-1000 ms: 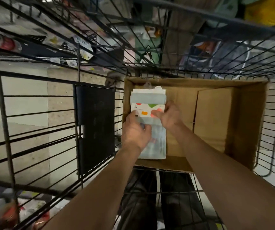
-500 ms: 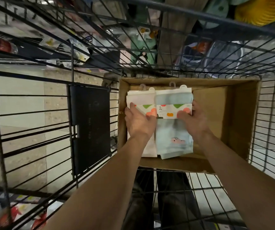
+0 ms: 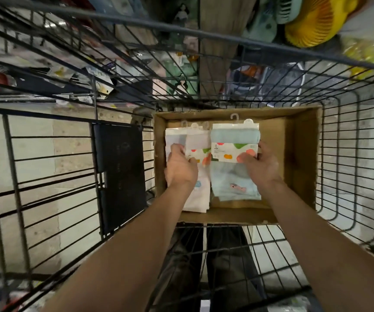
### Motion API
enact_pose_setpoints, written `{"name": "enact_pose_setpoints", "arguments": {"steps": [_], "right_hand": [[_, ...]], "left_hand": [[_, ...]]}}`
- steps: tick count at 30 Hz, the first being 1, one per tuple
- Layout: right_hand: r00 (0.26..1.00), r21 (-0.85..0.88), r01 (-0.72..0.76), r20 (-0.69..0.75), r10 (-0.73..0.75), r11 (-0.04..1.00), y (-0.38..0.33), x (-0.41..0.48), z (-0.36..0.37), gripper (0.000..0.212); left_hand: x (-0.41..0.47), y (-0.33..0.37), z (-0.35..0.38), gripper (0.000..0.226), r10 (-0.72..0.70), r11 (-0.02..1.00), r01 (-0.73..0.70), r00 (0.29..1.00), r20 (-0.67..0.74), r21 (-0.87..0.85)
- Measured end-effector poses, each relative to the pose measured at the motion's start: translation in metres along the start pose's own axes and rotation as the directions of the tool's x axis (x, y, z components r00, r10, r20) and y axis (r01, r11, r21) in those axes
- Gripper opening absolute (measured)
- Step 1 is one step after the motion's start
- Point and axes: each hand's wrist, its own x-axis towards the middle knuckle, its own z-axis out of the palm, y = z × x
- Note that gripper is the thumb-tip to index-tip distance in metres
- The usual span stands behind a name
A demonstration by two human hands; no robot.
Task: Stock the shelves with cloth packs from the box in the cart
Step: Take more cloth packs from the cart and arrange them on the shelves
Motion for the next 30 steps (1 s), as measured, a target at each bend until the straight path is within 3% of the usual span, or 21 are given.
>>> {"name": "enact_pose_setpoints", "arguments": {"steps": [9,14,17,25,30], "right_hand": [[0.997,0.094,-0.02,-0.066,0.026,0.995,-0.045,-0.081,-0.051,0.031],[0.985,0.104,0.122,-0.132,-0.107,0.987,-0.091,-0.144,-0.099,0.032],[0.962,0.165,0.219,-0.201,-0.184,0.962,-0.113,-0.179,-0.131,0.032],[0.87,0.254,0.381,-0.423,-0.253,0.889,-0.144,-0.247,-0.241,0.033],[0.795,0.295,0.48,-0.543,-0.268,0.826,-0.153,-0.277,-0.335,0.03]], "left_hand": [[-0.056,0.019,-0.065,0.029,0.202,0.942,-0.164,0.974,0.106,-0.292],[-0.096,0.049,-0.111,0.036,0.307,0.899,-0.24,0.942,0.137,-0.367],[-0.129,0.075,-0.134,0.029,0.386,0.869,-0.316,0.915,0.121,-0.381],[-0.22,0.165,-0.148,0.019,0.655,0.732,-0.58,0.744,0.135,-0.357],[-0.286,0.241,-0.117,0.023,0.806,0.59,-0.76,0.571,0.153,-0.272]]}}
